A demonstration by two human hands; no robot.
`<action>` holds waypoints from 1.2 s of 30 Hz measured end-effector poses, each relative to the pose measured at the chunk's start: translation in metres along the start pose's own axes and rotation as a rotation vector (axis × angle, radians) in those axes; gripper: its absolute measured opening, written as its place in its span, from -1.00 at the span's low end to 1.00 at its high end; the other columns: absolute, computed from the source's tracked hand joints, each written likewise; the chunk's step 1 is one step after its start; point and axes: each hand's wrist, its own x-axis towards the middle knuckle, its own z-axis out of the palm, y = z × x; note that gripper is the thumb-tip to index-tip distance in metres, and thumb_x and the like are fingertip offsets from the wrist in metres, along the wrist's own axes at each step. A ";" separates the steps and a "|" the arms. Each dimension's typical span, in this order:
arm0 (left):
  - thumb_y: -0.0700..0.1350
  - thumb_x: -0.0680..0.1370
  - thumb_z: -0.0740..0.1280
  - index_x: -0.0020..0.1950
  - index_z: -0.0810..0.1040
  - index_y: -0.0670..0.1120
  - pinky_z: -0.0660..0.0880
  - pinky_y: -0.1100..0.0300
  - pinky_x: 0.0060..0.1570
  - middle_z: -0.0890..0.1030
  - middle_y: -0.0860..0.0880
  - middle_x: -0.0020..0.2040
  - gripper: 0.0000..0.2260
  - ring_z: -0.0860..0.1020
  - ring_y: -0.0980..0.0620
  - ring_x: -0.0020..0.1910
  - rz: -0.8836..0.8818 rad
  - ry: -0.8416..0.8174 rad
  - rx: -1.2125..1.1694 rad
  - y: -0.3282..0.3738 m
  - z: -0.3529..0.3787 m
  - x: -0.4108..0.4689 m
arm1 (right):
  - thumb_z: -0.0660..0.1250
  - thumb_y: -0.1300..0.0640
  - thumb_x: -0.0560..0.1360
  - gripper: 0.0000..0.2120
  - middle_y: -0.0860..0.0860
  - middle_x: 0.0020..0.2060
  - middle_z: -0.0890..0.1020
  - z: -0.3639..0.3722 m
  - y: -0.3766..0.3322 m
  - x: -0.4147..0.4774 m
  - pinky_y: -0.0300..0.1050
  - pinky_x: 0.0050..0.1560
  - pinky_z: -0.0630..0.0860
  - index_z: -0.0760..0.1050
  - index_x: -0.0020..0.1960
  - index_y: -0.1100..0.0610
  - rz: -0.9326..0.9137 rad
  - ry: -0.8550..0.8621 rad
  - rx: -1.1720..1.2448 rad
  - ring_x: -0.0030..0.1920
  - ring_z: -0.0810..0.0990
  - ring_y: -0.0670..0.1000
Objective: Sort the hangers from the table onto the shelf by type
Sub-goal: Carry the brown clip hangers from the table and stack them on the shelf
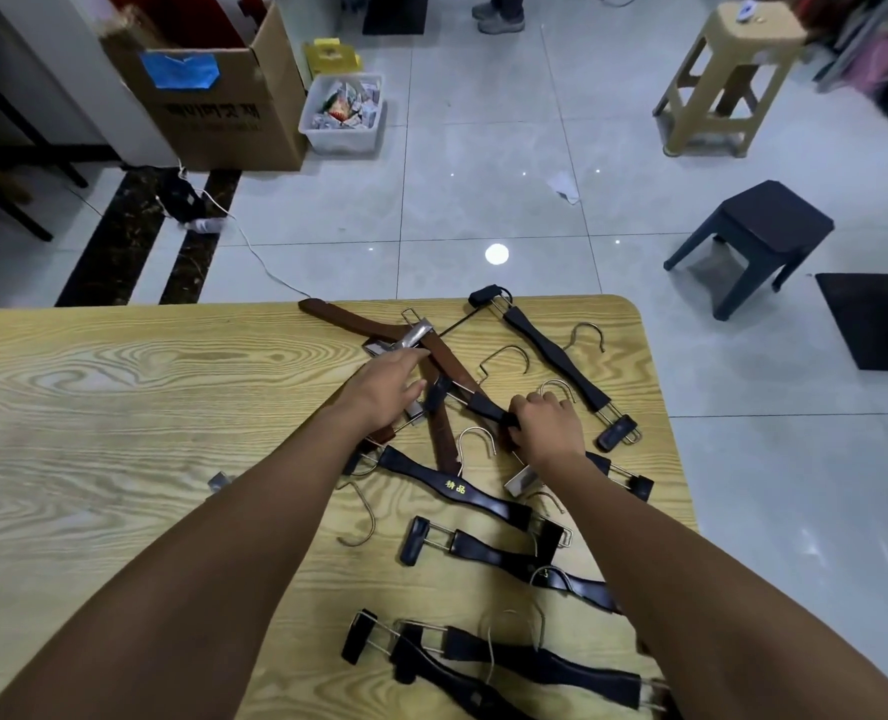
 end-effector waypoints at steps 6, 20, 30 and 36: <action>-0.11 0.61 0.19 0.49 0.21 -0.02 0.23 0.03 0.44 0.32 -0.05 0.47 -0.56 0.27 -0.06 0.45 0.081 0.008 0.097 0.009 -0.006 0.023 | 0.27 0.06 0.54 -0.74 0.07 0.12 0.54 0.000 0.008 -0.008 -0.03 0.13 0.37 0.45 0.20 0.10 -0.039 0.002 0.034 0.20 0.44 0.12; 0.01 0.46 0.41 0.41 0.35 -0.03 0.25 0.06 0.36 0.46 -0.06 0.29 -0.45 0.37 -0.08 0.33 0.426 -0.321 0.518 0.023 0.027 0.087 | 0.26 0.00 0.54 -0.63 0.03 0.12 0.54 0.000 0.021 -0.014 -0.08 0.07 0.37 0.43 0.32 0.04 -0.224 -0.050 0.078 0.20 0.45 0.07; -0.05 0.57 0.28 0.35 0.36 -0.03 0.21 0.07 0.30 0.46 -0.04 0.26 -0.64 0.37 -0.05 0.30 0.463 -0.180 0.665 0.025 0.018 0.074 | 0.22 0.00 0.57 -0.64 0.02 0.14 0.50 -0.007 0.018 -0.017 -0.11 -0.15 0.36 0.39 0.34 0.04 -0.205 -0.089 0.074 0.22 0.40 0.04; -0.15 0.57 0.25 0.29 0.41 -0.04 0.23 0.06 0.27 0.48 -0.03 0.22 -0.72 0.39 -0.05 0.26 0.401 -0.029 0.678 0.023 -0.004 0.066 | 0.26 -0.03 0.55 -0.62 0.00 0.15 0.49 -0.016 0.015 -0.023 -0.12 -0.18 0.34 0.40 0.34 0.02 -0.228 -0.059 0.051 0.23 0.37 0.03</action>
